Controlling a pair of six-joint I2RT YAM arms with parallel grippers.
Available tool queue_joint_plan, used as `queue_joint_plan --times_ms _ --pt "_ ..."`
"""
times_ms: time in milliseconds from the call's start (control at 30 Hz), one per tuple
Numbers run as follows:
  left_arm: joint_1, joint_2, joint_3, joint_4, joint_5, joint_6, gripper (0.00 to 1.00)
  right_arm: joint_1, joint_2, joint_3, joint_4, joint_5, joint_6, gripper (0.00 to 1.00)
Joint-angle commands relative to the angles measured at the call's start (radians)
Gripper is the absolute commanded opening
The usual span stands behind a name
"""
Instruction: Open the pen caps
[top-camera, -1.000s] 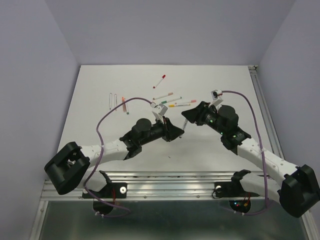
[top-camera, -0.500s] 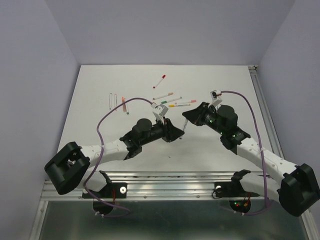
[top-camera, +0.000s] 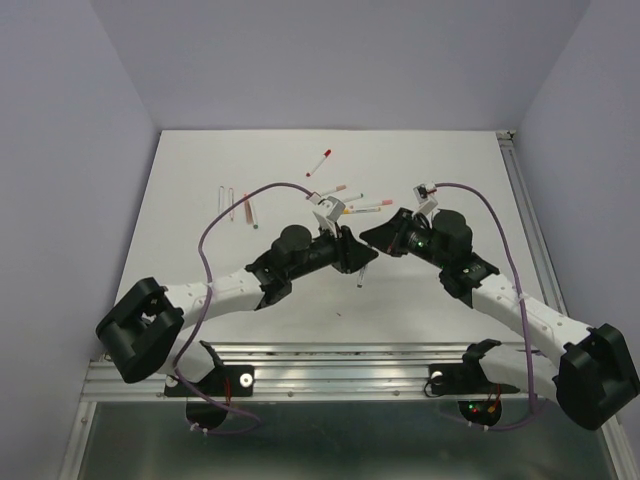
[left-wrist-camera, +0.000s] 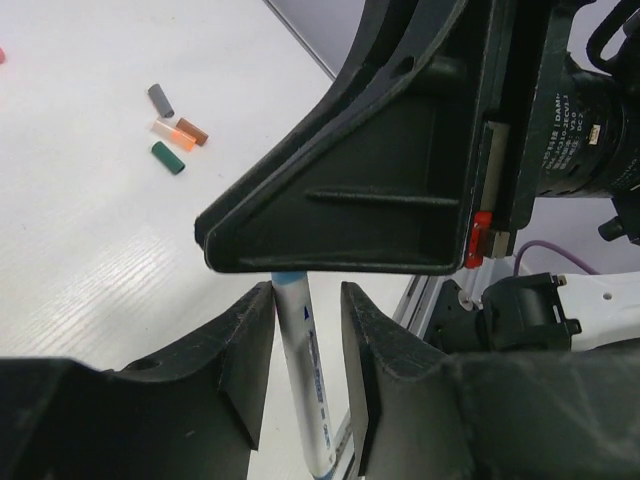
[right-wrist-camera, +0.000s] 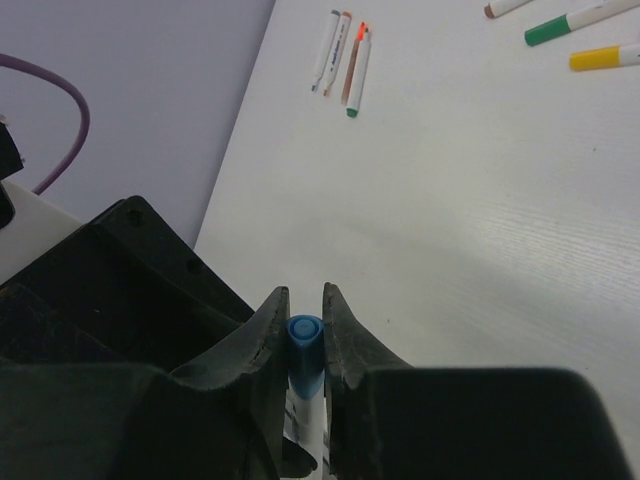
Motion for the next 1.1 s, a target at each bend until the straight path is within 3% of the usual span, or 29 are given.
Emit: queue_joint_plan --times_ms 0,133,267,300,433,667,867,1067 --pt "-0.006 0.003 0.061 0.03 0.002 0.038 0.43 0.006 -0.016 0.013 0.063 -0.088 0.043 0.01" --pt "-0.006 0.009 0.067 0.021 0.002 0.044 0.41 0.007 -0.01 0.013 0.089 -0.113 0.062 0.01" --pt "-0.006 0.005 0.066 0.013 0.005 0.049 0.13 0.007 -0.01 0.021 0.094 -0.101 0.059 0.01" --pt "-0.006 0.003 0.063 0.011 0.007 0.051 0.0 0.007 -0.01 0.024 0.09 -0.095 0.057 0.01" --pt "-0.008 -0.02 0.038 0.014 -0.003 0.035 0.0 0.007 0.002 0.039 0.071 -0.046 0.037 0.01" --pt "-0.042 -0.109 -0.092 0.043 -0.006 -0.035 0.0 -0.016 0.091 0.154 0.001 0.252 -0.084 0.01" --pt "-0.106 -0.233 -0.287 0.051 -0.079 -0.129 0.0 -0.117 0.26 0.315 0.091 0.296 -0.09 0.01" --pt "-0.146 -0.385 -0.403 0.025 -0.159 -0.187 0.0 -0.172 0.385 0.482 0.053 0.258 -0.111 0.01"
